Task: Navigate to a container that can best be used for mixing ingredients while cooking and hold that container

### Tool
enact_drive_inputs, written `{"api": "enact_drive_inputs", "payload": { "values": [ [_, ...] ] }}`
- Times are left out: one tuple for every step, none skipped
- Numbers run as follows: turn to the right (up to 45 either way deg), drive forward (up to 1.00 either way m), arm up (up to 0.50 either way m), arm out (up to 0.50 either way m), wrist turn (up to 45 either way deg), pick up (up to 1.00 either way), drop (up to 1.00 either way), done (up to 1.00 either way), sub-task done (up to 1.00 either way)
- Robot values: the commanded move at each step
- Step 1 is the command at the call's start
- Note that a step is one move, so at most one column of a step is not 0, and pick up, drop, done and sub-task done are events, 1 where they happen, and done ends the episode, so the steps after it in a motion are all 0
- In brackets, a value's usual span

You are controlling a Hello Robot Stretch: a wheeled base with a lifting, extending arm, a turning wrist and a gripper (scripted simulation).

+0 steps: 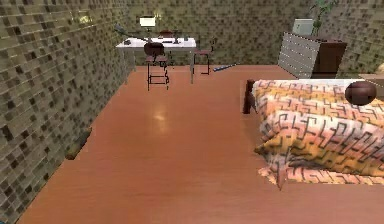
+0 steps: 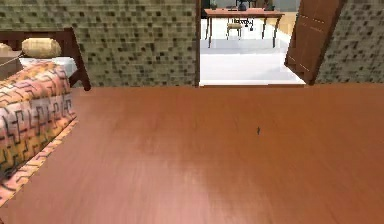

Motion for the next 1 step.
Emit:
{"api": "enact_drive_inputs", "payload": {
  "values": [
    [0.0,1.0,0.0,0.0,0.0,0.0,0.0,0.0,0.0]
  ]
}}
